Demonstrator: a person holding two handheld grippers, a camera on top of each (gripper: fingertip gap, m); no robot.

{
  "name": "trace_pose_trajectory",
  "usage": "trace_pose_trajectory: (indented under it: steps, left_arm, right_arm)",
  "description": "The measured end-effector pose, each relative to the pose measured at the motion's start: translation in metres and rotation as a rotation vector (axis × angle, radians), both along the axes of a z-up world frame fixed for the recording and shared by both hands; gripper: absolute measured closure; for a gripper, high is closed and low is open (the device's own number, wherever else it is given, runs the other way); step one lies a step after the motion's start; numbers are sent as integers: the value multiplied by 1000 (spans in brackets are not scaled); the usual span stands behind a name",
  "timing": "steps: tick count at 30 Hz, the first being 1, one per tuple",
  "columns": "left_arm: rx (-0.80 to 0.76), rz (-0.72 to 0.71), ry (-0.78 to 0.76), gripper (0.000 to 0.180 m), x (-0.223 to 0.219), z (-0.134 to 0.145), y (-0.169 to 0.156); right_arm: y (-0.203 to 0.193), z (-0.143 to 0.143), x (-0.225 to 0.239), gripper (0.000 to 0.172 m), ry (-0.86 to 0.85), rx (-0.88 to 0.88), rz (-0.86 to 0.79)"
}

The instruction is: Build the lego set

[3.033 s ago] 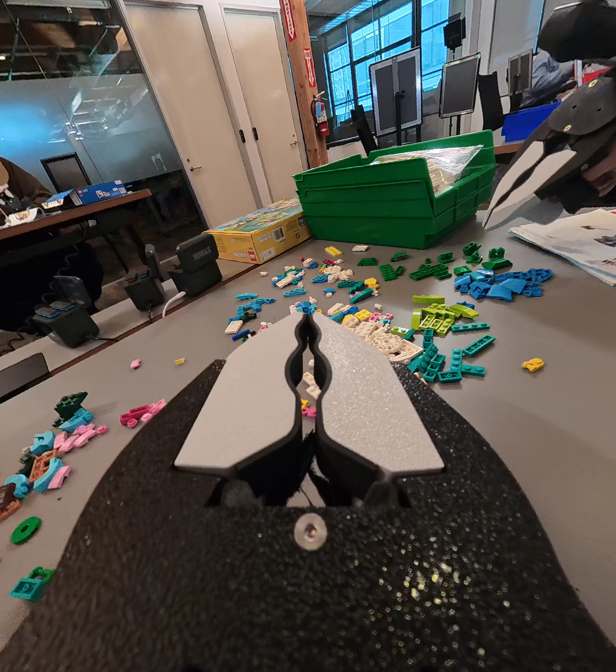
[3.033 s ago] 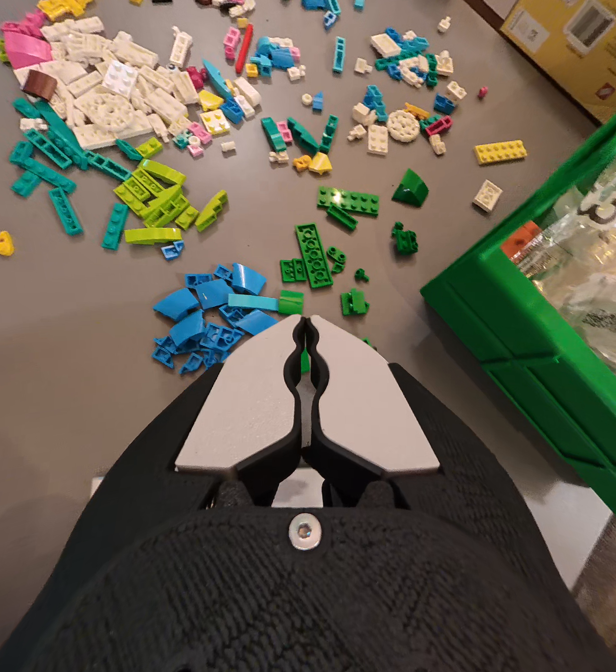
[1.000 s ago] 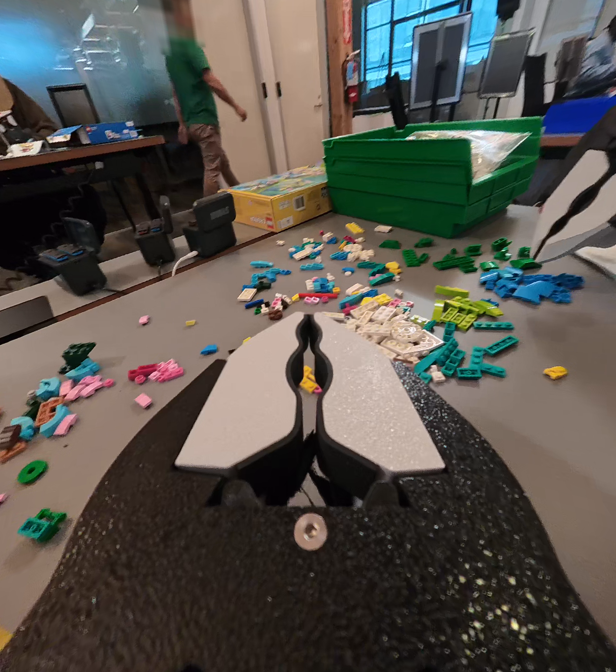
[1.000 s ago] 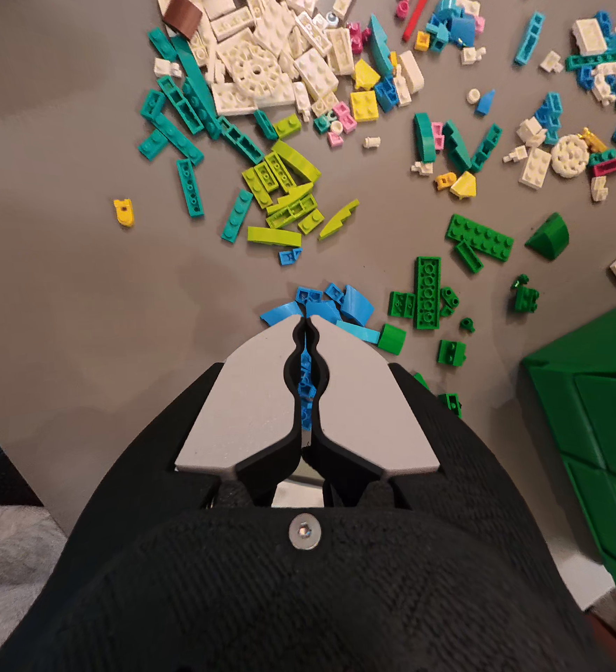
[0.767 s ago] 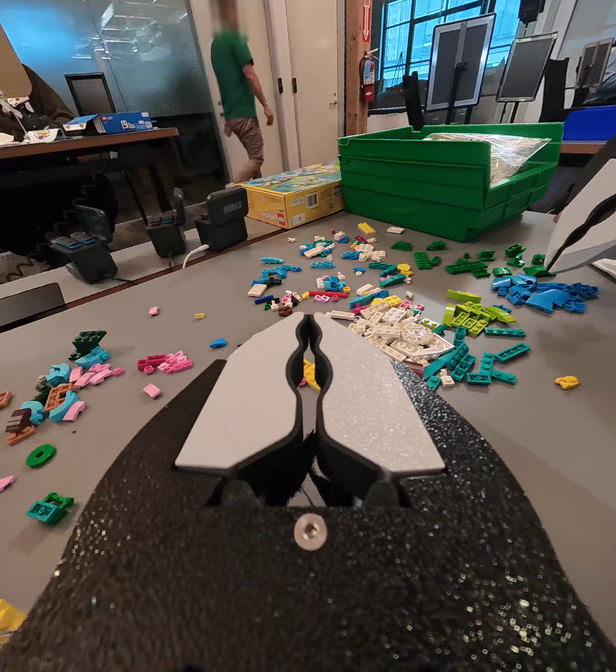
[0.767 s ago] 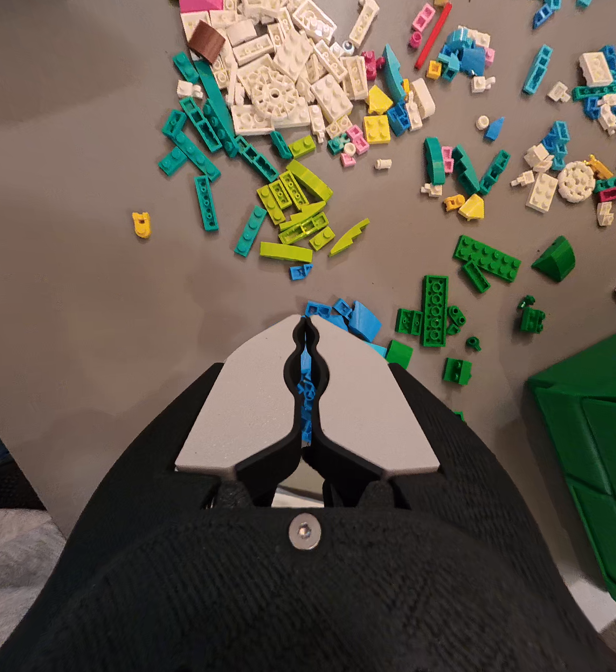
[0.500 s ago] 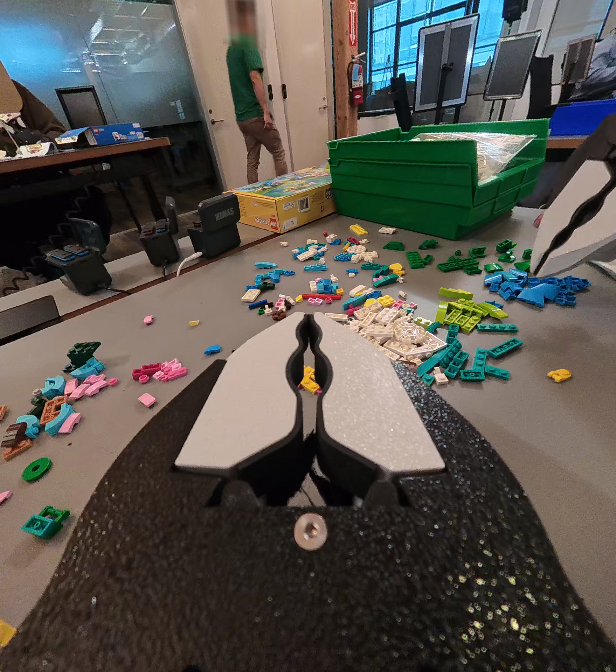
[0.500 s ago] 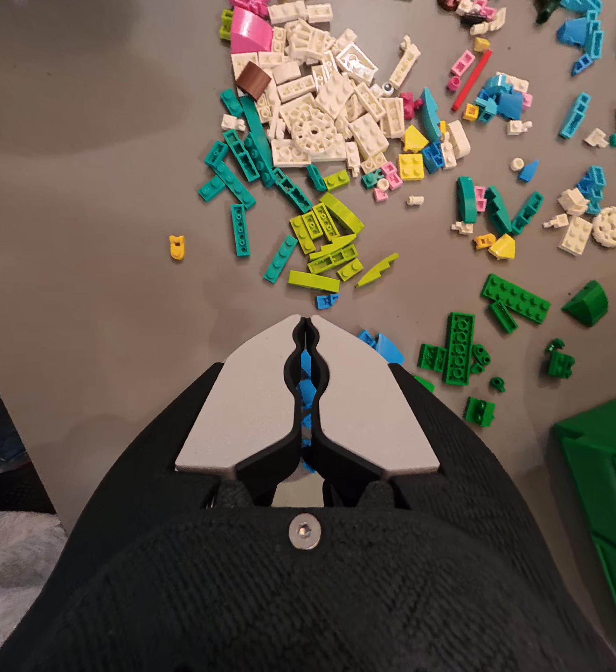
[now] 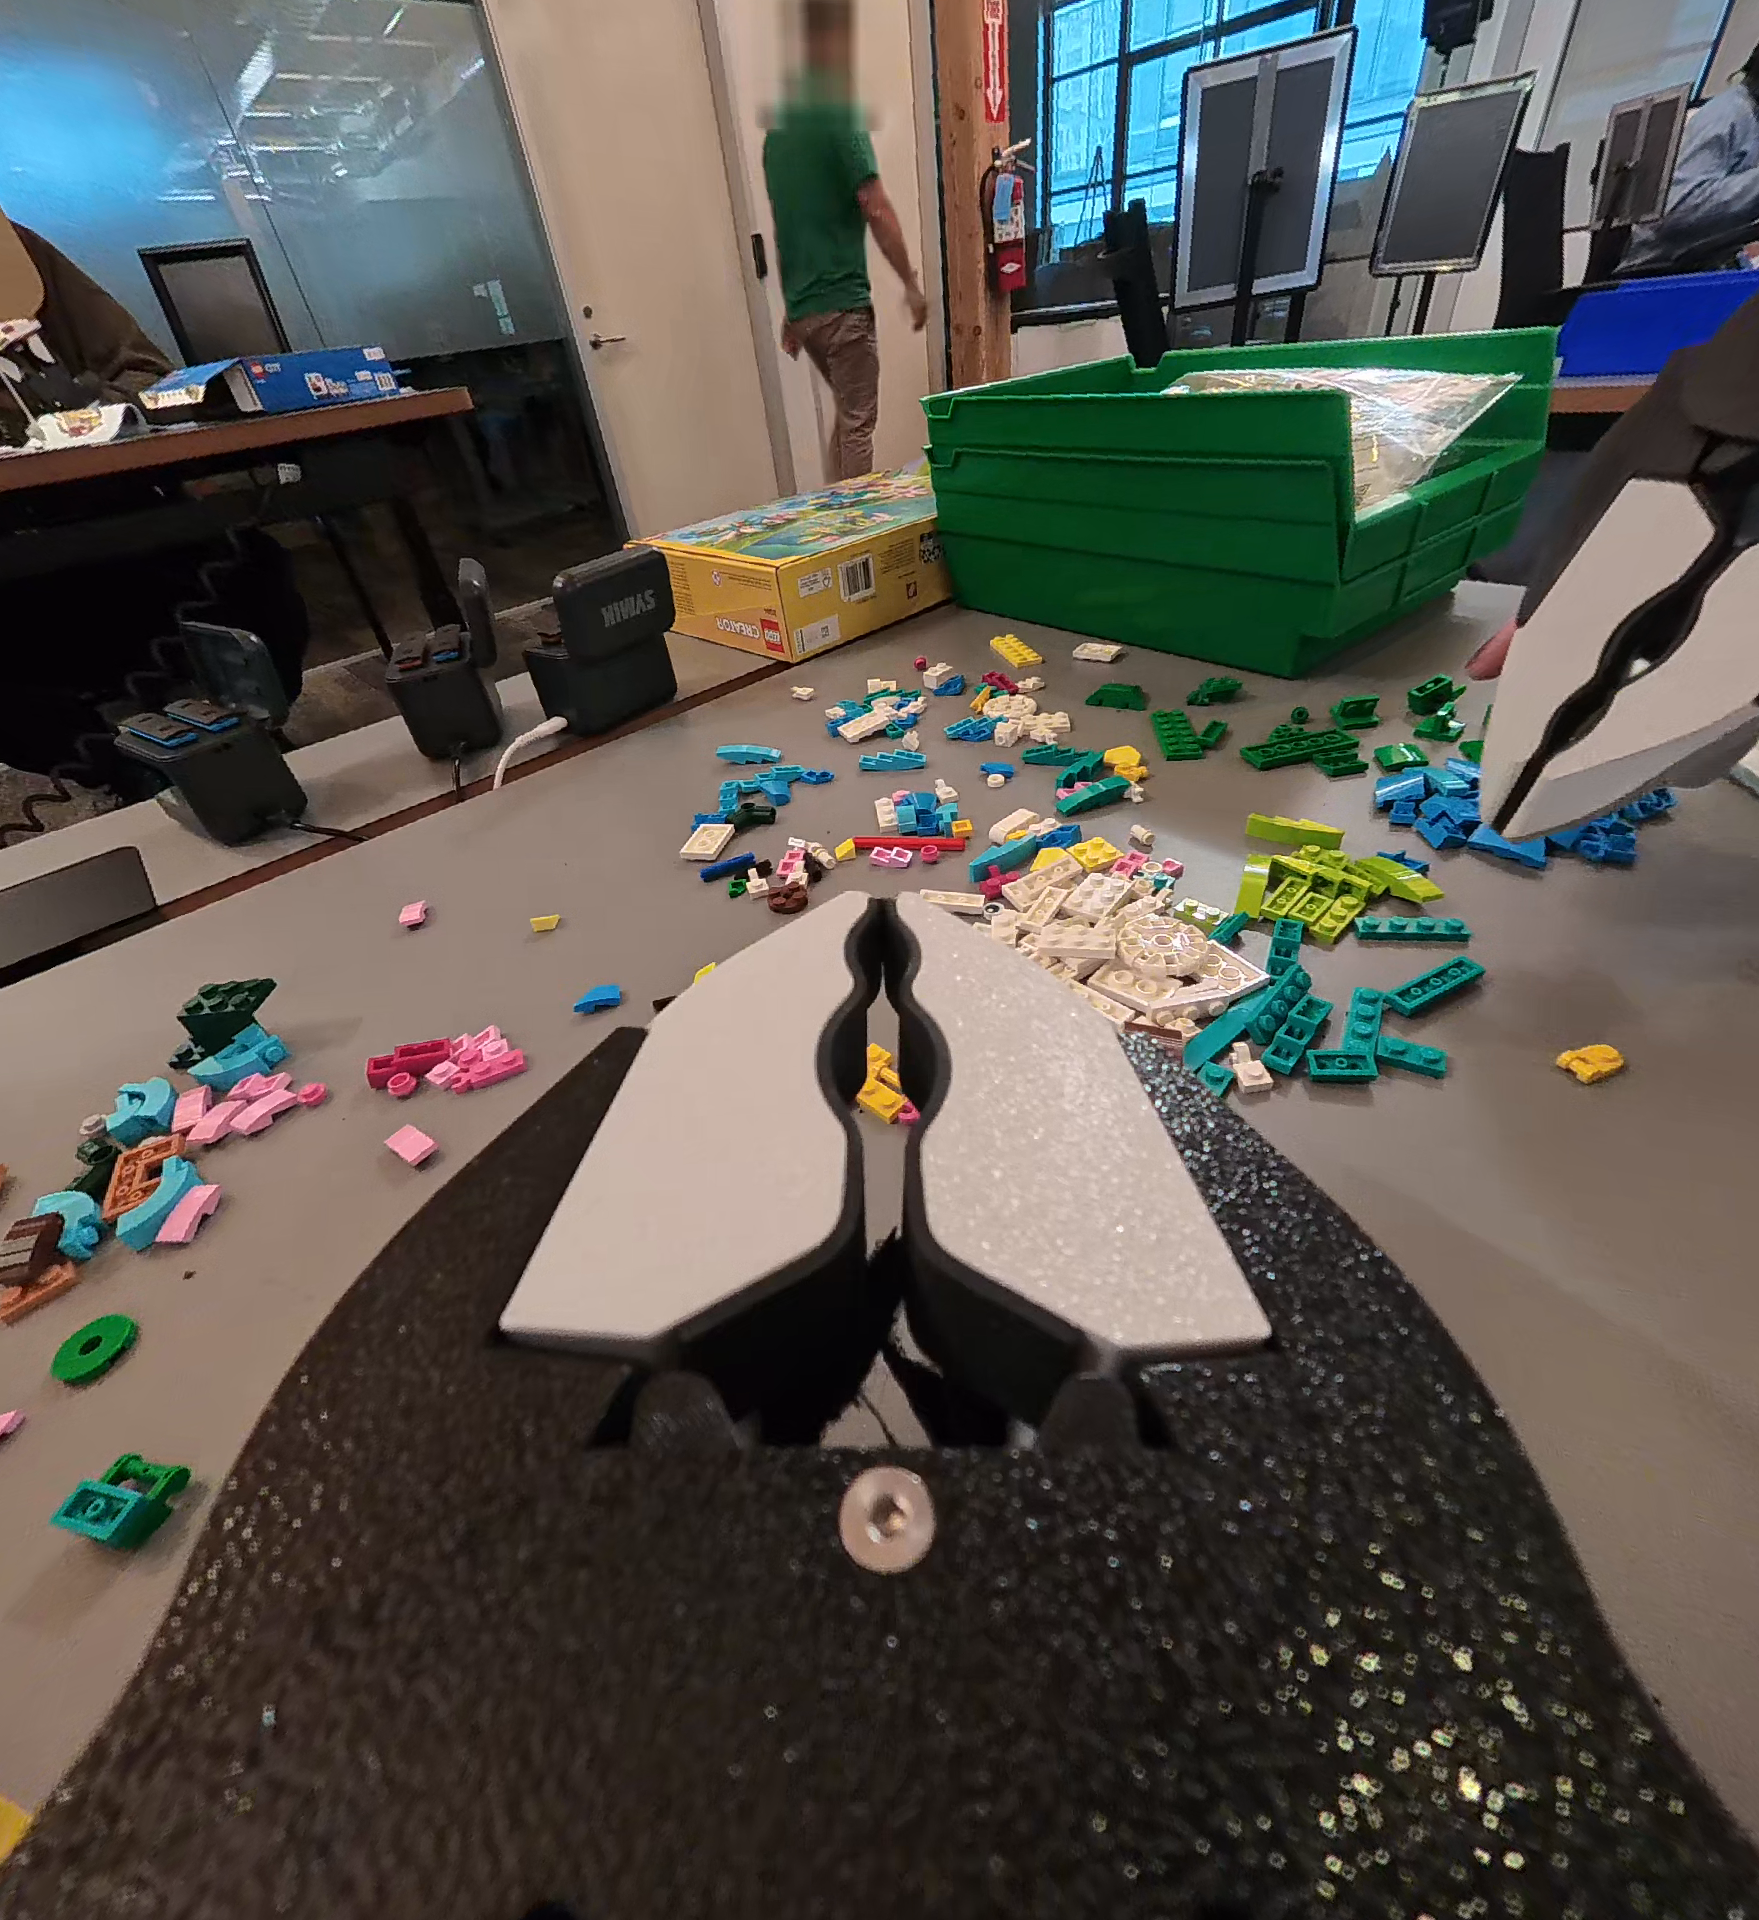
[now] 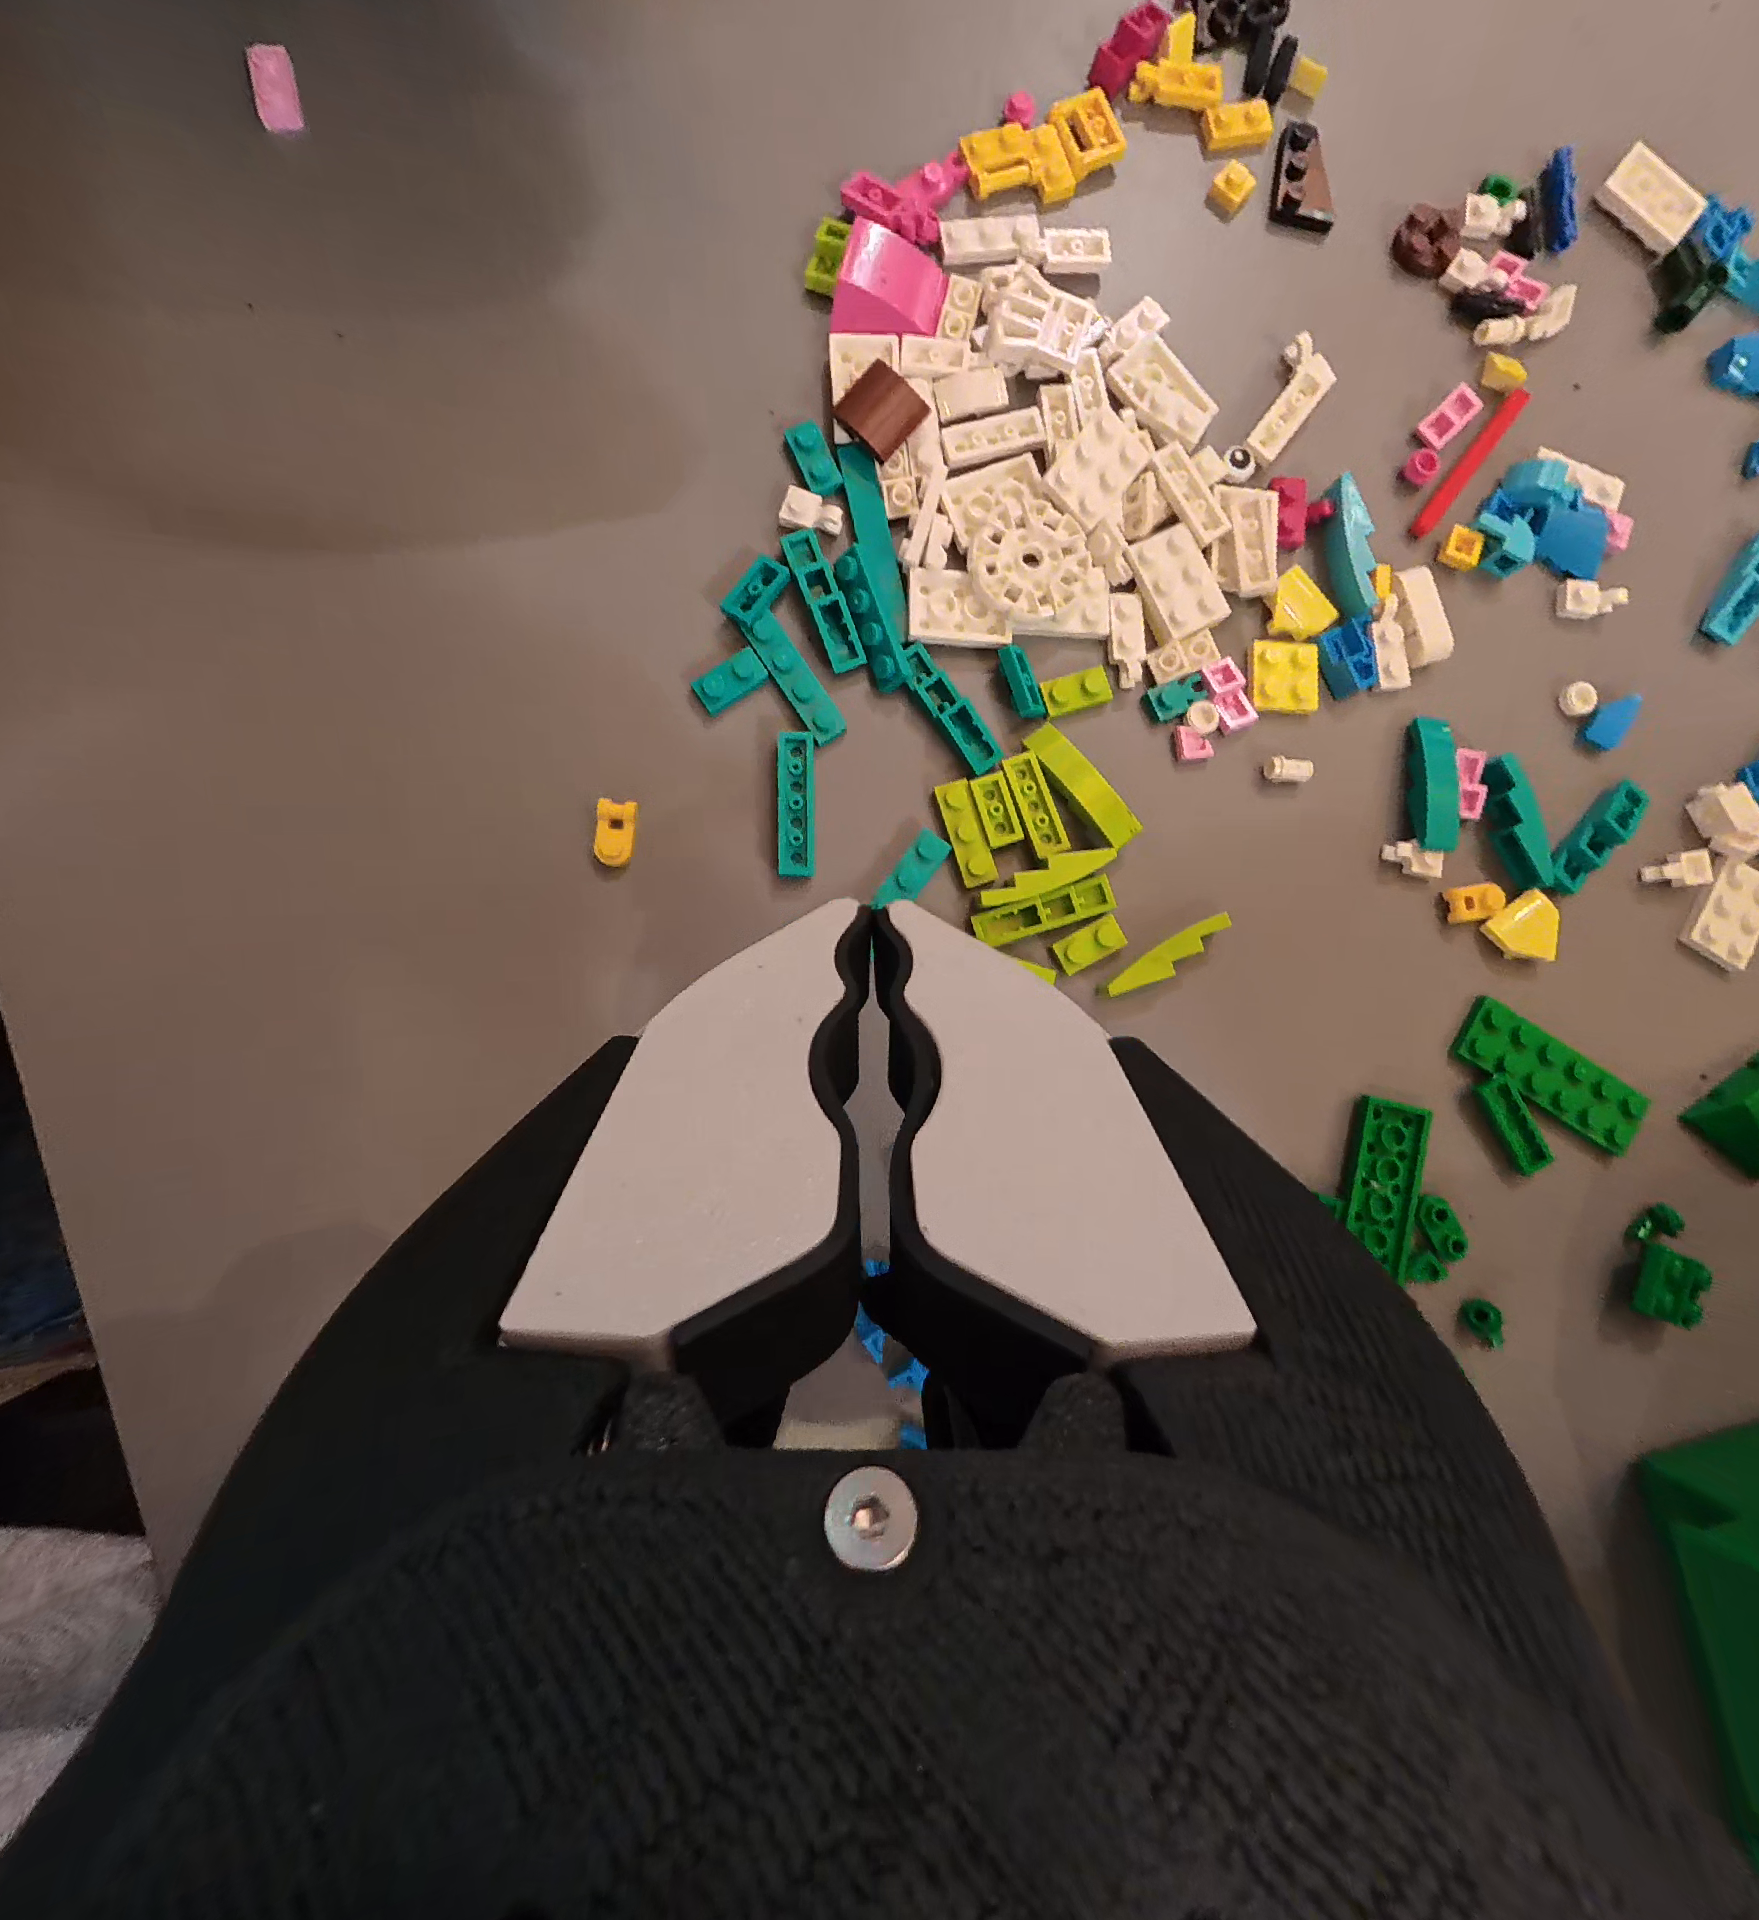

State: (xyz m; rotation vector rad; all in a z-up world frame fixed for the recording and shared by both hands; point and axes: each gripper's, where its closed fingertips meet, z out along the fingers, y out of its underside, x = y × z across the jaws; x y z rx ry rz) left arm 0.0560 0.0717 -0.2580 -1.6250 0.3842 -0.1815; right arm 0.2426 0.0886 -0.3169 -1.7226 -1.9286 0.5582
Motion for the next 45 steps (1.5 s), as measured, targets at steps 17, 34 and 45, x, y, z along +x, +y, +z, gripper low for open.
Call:
trace_pose_trajectory:
  steps: [17,34,45]
  left_arm:
    - [-6,3,1,180,0,-1,1]
    - [-9,4,10,180,0,-2,1]
    - [-10,-1,11,180,1,-2,1]
  right_arm:
    - [-1,4,-53,166,167,150,60]
    - [13,11,-55,166,218,178,-17]
    - [19,9,-53,166,214,181,-46]
